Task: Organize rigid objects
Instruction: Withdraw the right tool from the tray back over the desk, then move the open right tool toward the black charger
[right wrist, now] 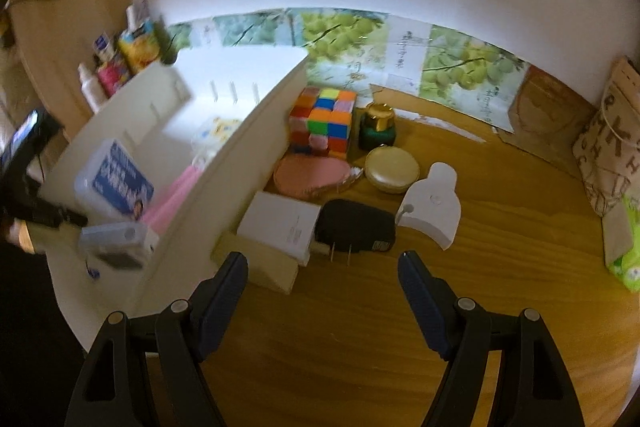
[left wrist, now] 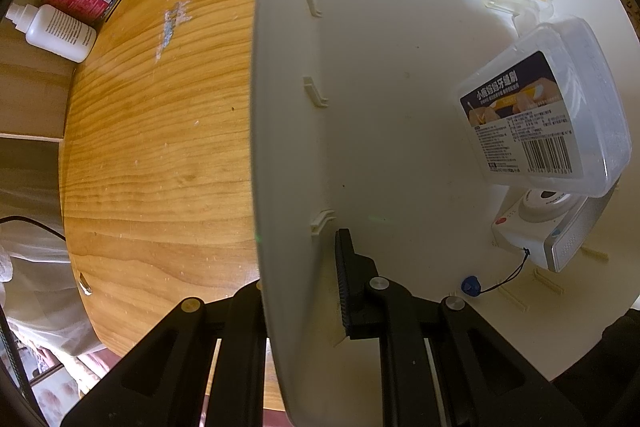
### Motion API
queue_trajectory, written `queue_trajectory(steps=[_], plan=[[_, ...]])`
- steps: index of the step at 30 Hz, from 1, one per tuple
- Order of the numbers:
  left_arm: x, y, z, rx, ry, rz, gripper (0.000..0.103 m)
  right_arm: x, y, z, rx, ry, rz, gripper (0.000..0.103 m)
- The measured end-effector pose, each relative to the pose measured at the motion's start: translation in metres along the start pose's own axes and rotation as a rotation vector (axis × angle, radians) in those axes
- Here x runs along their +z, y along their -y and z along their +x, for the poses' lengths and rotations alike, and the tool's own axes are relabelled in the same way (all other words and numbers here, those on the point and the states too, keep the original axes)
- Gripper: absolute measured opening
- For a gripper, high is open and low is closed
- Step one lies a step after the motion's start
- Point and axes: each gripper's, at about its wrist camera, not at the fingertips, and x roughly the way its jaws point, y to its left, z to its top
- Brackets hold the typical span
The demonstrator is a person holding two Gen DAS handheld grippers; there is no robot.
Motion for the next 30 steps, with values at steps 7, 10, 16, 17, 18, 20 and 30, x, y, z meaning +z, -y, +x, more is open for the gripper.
queue_trajectory(steps=[7, 10, 16, 17, 18, 20, 30], plan=[[-0.002, -0.002, 0.0, 0.0, -0.002, -0.009, 0.015, -0.012, -0.011, 0.006, -0.004, 0.002, -0.147, 0.078], [-0.002, -0.004, 0.001, 0.0, -0.001, -0.013, 0.015, -0.016, -0.017, 0.009, 0.007, -0.001, -0.206, 0.078], [-0.001, -0.006, 0.002, -0.001, -0.005, -0.018, 0.015, -0.019, -0.035, 0.007, 0.087, 0.025, -0.318, 0.078], [-0.001, -0.007, 0.002, -0.001, -0.005, -0.023, 0.015, -0.019, -0.037, 0.008, 0.094, 0.025, -0.329, 0.078], [-0.002, -0.007, 0.002, -0.001, -0.004, -0.028, 0.015, -0.019, -0.038, 0.01, 0.099, 0.023, -0.342, 0.078], [-0.001, -0.009, 0.002, -0.001, -0.002, -0.034, 0.015, -0.019, -0.039, 0.013, 0.112, 0.021, -0.354, 0.078], [-0.005, -0.015, 0.003, 0.007, 0.009, -0.05, 0.015, -0.022, -0.04, 0.025, 0.162, 0.039, -0.426, 0.069]])
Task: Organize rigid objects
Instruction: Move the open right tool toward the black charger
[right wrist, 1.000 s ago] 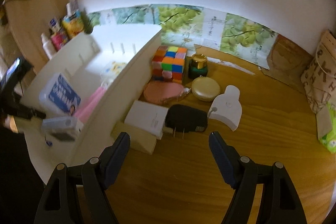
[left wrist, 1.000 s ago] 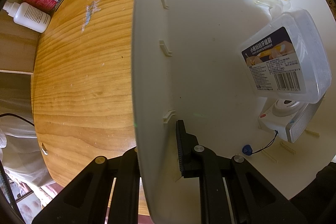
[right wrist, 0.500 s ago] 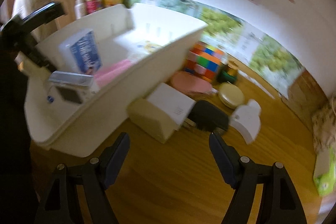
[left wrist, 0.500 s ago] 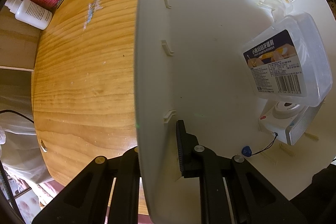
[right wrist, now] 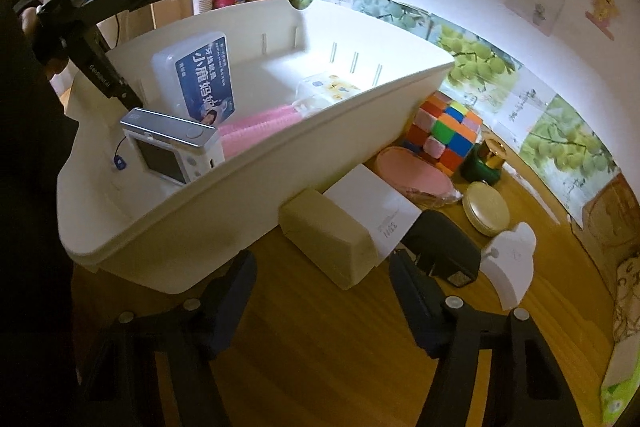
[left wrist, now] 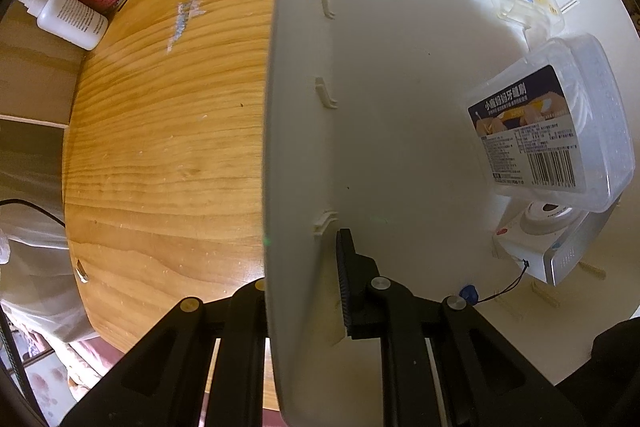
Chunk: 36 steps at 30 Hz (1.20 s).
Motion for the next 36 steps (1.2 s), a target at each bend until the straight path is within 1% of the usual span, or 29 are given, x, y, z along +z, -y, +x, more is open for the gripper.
queue_trajectory(steps=[3, 5, 10, 17, 28, 30, 32, 36], plan=[[-0.002, -0.002, 0.0, 0.001, 0.003, -0.005, 0.016, -0.001, 0.002, 0.004, 0.011, 0.01, -0.017, 0.066], [-0.005, -0.004, 0.001, 0.002, 0.004, -0.006, 0.016, -0.001, 0.003, 0.006, 0.018, 0.012, -0.025, 0.06], [-0.005, -0.004, 0.002, 0.007, 0.004, -0.01, 0.016, -0.002, 0.006, 0.006, 0.041, 0.028, -0.033, 0.057], [-0.005, -0.005, 0.004, 0.017, -0.003, -0.024, 0.017, -0.003, 0.014, 0.004, 0.064, 0.037, -0.025, 0.046], [0.0, -0.005, 0.005, 0.019, -0.012, -0.031, 0.017, -0.003, 0.017, 0.015, 0.072, 0.026, -0.037, 0.046], [0.0, -0.005, 0.005, 0.019, -0.012, -0.03, 0.017, -0.002, 0.017, 0.016, 0.078, 0.024, -0.04, 0.047], [0.0, -0.005, 0.005, 0.019, -0.012, -0.029, 0.017, -0.001, 0.017, 0.018, 0.092, 0.015, -0.045, 0.051], [0.0, -0.005, 0.005, 0.018, -0.012, -0.029, 0.017, 0.0, 0.014, 0.022, 0.105, 0.009, -0.06, 0.052]])
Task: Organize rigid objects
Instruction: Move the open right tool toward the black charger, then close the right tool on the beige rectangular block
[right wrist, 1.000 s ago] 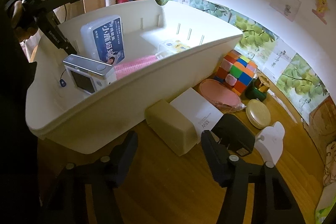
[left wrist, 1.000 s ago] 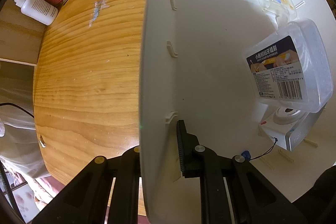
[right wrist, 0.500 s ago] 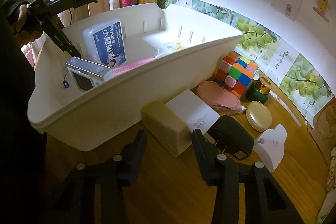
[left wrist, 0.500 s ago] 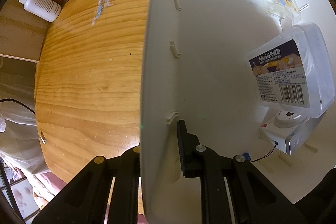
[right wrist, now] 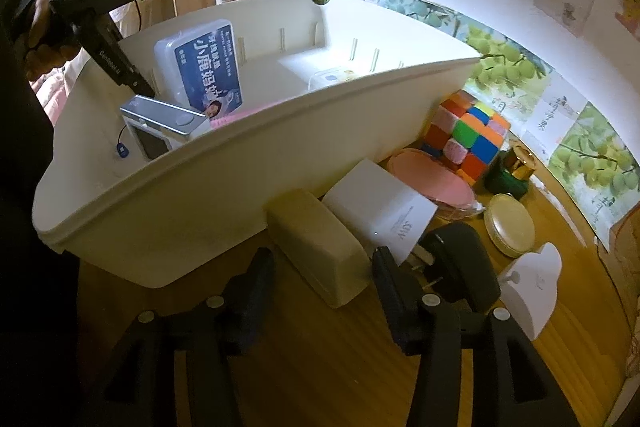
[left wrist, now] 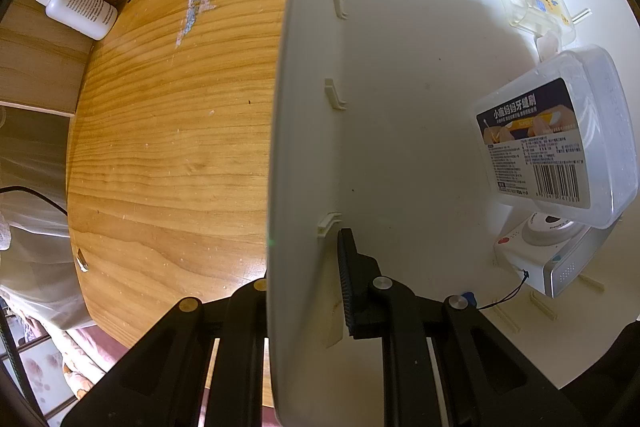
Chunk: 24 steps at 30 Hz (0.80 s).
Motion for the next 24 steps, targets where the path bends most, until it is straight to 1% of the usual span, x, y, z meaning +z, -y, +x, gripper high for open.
queue_trajectory(steps=[13, 18, 20, 22, 24], plan=[[0.0003, -0.0002, -0.0001, 0.0, -0.001, 0.0, 0.017, 0.0039, -0.0011, 0.0059, 0.019, -0.002, -0.009, 0.052], [0.0006, -0.0002, 0.0, 0.001, -0.001, 0.001, 0.017, 0.0062, 0.0007, 0.0074, 0.032, -0.005, 0.01, 0.051], [0.0006, -0.0001, 0.0, 0.0, -0.001, 0.0, 0.017, 0.0065, 0.0012, 0.0067, 0.03, -0.005, 0.016, 0.044], [0.001, -0.0002, 0.0001, 0.001, -0.001, 0.0, 0.017, 0.007, 0.0006, 0.0063, 0.038, -0.012, 0.02, 0.042], [0.0008, -0.0001, 0.0, 0.001, -0.001, 0.001, 0.017, 0.0072, -0.0016, 0.0052, 0.052, -0.018, 0.015, 0.037]])
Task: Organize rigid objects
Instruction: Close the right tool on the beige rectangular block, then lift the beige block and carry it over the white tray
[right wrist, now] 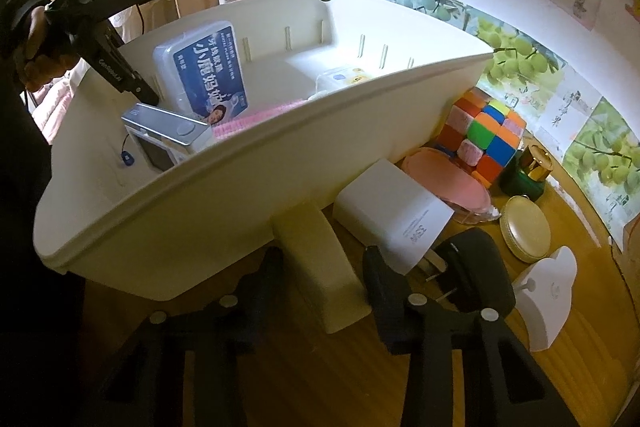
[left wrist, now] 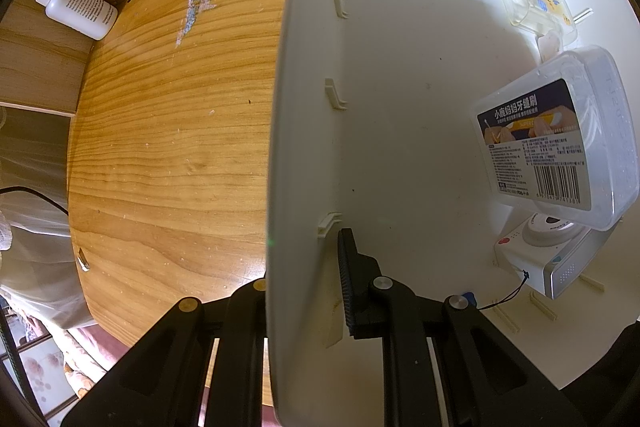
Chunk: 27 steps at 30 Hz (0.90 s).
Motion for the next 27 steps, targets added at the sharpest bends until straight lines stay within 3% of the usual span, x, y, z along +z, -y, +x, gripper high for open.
queue_trajectory(steps=[4, 13, 27], plan=[[0.0, -0.002, 0.0, 0.003, 0.0, 0.001, 0.018, 0.002, -0.006, 0.0, 0.021, -0.019, -0.014, 0.026], [-0.002, 0.001, 0.001, 0.013, 0.002, 0.006, 0.018, -0.002, -0.011, -0.003, 0.049, -0.04, 0.012, 0.026], [-0.005, 0.003, -0.001, 0.024, 0.005, 0.016, 0.019, -0.026, -0.01, -0.02, 0.062, -0.033, 0.181, 0.026]])
